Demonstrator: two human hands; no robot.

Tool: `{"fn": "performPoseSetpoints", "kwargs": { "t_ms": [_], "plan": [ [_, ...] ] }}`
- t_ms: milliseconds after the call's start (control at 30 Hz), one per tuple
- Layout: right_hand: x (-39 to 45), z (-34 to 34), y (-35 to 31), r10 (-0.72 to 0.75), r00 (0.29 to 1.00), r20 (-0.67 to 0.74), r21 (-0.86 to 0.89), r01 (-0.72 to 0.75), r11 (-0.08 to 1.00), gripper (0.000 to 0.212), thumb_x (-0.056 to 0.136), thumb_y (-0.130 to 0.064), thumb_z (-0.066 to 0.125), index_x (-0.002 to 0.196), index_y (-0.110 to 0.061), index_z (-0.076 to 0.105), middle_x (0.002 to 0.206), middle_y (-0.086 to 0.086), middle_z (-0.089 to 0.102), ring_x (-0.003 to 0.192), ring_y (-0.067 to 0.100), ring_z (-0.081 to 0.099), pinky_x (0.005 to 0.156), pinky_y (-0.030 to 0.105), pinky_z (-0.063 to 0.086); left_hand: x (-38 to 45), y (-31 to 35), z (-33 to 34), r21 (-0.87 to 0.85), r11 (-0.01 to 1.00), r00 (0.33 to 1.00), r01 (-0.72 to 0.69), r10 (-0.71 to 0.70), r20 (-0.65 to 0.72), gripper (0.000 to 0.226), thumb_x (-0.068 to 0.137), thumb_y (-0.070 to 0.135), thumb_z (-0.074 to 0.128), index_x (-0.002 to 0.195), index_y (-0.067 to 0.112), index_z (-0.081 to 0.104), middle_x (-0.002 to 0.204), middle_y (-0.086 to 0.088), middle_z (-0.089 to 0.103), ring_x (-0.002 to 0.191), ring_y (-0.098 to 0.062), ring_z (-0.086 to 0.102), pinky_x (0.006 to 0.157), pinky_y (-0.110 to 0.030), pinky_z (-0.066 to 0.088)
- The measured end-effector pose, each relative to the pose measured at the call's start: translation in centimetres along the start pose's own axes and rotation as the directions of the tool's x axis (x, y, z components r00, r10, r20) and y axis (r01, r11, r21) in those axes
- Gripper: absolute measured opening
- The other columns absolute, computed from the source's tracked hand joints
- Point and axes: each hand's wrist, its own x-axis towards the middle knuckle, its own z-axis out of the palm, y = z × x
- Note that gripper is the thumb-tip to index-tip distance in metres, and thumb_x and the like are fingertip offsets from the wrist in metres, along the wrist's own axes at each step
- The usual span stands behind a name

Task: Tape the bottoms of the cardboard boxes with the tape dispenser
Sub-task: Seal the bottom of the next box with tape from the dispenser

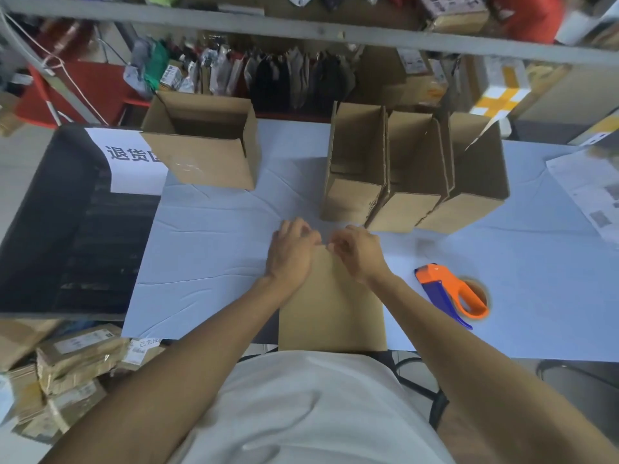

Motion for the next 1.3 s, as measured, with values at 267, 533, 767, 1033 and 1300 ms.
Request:
{"fn": "performPoseSetpoints", "kwargs": {
  "t_ms": [267,533,767,1033,1300],
  "plan": [
    [-1.4,-0.1,1.2,-0.045,0.999,0.008,-0.041,0.046,0.998,0.018,0.094,-0.024,0.058,0.104,-0.029,0.072,0.096,-0.002,0.063,0.094,0.027,0.053,0.079,0.040,0.046,-0.5,1.2,-0.5,0.127,0.992,0.988,-0.019,-0.001,0.154,0.035,0.098,0.042,0.046,0.111,0.017,0.066,0.111,-0.005,0.062,0.111,-0.026,0.050,0.093,-0.037,0.034],
    [-1.7,0.5,1.6,0.102,0.991,-0.081,0.071,-0.097,0.993,0.017,0.094,-0.026,0.055,0.096,-0.029,0.072,0.095,-0.001,0.066,0.097,0.024,0.052,0.077,0.040,0.047,-6.2,5.5,3.8,0.226,0.965,0.970,0.135,-0.176,0.169,0.103,0.085,0.073,0.038,0.155,0.010,-0.003,0.162,-0.014,-0.013,0.148,-0.036,-0.013,0.116,-0.059,-0.008],
    [-4.4,-1.0,4.1,0.290,0.933,-0.212,-0.011,-0.299,0.954,0.017,0.094,-0.021,0.056,0.088,-0.017,0.072,0.086,0.009,0.064,0.085,0.031,0.057,0.069,0.041,0.043,-3.8,9.4,5.3,0.194,0.977,0.969,0.088,-0.129,0.211,0.118,0.069,0.077,0.045,0.156,0.014,-0.001,0.164,-0.004,-0.010,0.150,-0.024,-0.016,0.118,-0.051,-0.010],
    [-10.8,-5.8,11.9,0.501,0.785,-0.364,-0.039,-0.551,0.834,0.028,0.090,-0.036,0.063,0.104,-0.012,0.063,0.097,0.009,0.062,0.088,0.029,0.058,0.060,0.032,0.038,-0.4,10.1,5.7,0.250,0.821,0.818,-0.513,0.379,0.433,0.105,0.058,0.079,0.053,0.150,0.038,0.022,0.165,-0.003,0.003,0.151,-0.027,-0.006,0.114,-0.053,-0.010],
    [-11.6,-8.8,16.3,0.398,0.916,0.051,-0.234,-0.376,0.896,0.059,0.088,-0.007,0.052,0.142,-0.025,0.034,0.112,0.003,0.058,0.094,0.029,0.054,0.064,0.036,0.047,0.6,10.7,4.8,0.217,0.801,0.793,-0.558,0.437,0.425,0.071,0.081,0.076,0.042,0.143,0.042,0.038,0.165,0.003,0.006,0.151,-0.023,-0.002,0.120,-0.048,-0.005]
  ]
}}
